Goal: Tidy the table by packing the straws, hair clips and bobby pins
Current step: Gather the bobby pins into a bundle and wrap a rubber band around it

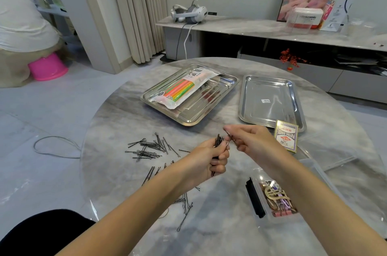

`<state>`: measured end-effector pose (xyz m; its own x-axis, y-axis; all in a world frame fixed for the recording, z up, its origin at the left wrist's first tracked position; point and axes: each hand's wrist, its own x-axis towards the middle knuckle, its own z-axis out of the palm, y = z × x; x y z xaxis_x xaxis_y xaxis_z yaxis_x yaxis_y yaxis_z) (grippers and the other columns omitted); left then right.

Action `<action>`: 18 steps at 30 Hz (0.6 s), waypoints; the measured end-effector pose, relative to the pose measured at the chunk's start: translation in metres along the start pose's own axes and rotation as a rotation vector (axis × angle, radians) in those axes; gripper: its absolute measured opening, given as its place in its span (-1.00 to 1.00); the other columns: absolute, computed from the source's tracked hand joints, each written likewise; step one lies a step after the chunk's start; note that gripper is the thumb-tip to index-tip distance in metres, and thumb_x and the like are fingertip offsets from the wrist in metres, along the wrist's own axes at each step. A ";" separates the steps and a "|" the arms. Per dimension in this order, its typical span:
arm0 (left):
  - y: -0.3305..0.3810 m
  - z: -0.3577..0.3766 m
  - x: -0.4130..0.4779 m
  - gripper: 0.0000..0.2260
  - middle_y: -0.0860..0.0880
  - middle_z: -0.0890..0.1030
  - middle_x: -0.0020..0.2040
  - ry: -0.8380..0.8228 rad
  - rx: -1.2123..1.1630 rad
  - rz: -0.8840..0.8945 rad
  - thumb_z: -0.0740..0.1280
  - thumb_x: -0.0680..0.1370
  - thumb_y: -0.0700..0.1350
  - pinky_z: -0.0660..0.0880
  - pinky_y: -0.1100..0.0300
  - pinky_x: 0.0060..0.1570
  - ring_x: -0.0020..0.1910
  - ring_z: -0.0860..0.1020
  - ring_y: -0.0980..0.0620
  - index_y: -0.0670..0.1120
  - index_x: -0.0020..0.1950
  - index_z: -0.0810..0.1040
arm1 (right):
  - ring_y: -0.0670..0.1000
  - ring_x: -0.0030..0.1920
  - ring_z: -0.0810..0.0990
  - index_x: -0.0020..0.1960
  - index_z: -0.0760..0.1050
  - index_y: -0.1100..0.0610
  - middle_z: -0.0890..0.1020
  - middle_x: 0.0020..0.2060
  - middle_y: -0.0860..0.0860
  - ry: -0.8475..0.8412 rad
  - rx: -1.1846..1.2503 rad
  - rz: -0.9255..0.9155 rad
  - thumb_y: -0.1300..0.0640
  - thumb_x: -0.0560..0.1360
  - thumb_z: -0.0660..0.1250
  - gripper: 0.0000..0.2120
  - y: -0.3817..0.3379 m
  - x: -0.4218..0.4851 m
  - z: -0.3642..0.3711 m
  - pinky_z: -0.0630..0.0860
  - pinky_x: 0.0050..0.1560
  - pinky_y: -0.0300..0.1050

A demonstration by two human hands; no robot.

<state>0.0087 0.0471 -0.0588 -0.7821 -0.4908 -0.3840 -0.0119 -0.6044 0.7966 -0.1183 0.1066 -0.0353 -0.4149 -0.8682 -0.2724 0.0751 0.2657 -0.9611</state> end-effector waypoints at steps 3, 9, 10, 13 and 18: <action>-0.002 0.001 -0.003 -0.80 0.05 0.30 -0.46 -0.074 0.036 -0.033 0.08 0.66 -0.17 0.13 0.40 -0.55 -0.55 0.16 0.19 -0.09 -0.17 0.30 | -0.14 -0.38 0.39 -0.06 0.66 0.23 0.63 -0.29 0.02 -0.097 0.088 0.055 0.22 0.45 0.39 -0.89 -0.002 0.004 -0.008 0.40 -0.31 -0.35; -0.008 0.000 -0.003 -0.76 0.07 0.28 -0.51 -0.111 0.103 -0.132 0.03 0.66 -0.21 0.11 0.42 -0.58 -0.58 0.15 0.20 -0.09 -0.19 0.30 | -0.11 -0.38 0.49 -0.04 0.51 0.32 0.55 -0.24 0.13 0.082 0.698 0.216 0.46 0.53 0.17 -0.84 -0.001 0.018 -0.003 0.48 -0.47 -0.44; -0.011 0.002 -0.005 -0.77 0.07 0.28 -0.51 -0.134 0.123 -0.145 0.03 0.66 -0.22 0.11 0.42 -0.57 -0.58 0.15 0.21 -0.08 -0.19 0.30 | -0.10 -0.36 0.51 0.00 0.49 0.35 0.55 -0.23 0.13 0.102 0.697 0.207 0.48 0.54 0.14 -0.83 -0.002 0.020 -0.007 0.48 -0.46 -0.44; -0.012 0.004 -0.007 -0.78 0.08 0.28 -0.51 -0.142 0.119 -0.122 0.04 0.66 -0.18 0.10 0.42 -0.57 -0.57 0.15 0.21 -0.08 -0.18 0.30 | -0.10 -0.36 0.56 0.05 0.51 0.38 0.59 -0.24 0.11 0.026 0.354 0.180 0.37 0.53 0.25 -0.86 -0.007 0.015 -0.018 0.52 -0.39 -0.41; -0.001 -0.003 -0.003 -0.76 0.07 0.31 -0.49 -0.111 0.109 -0.044 0.06 0.66 -0.17 0.13 0.42 -0.57 -0.56 0.15 0.21 -0.09 -0.21 0.29 | -0.08 -0.35 0.55 -0.07 0.56 0.32 0.60 -0.29 0.11 -0.223 0.124 0.346 0.17 0.44 0.38 -0.80 -0.008 0.004 -0.024 0.57 -0.35 -0.35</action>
<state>0.0133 0.0473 -0.0601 -0.8434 -0.3888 -0.3707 -0.1108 -0.5493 0.8282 -0.1426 0.1106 -0.0273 -0.1409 -0.8097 -0.5696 0.2895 0.5165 -0.8058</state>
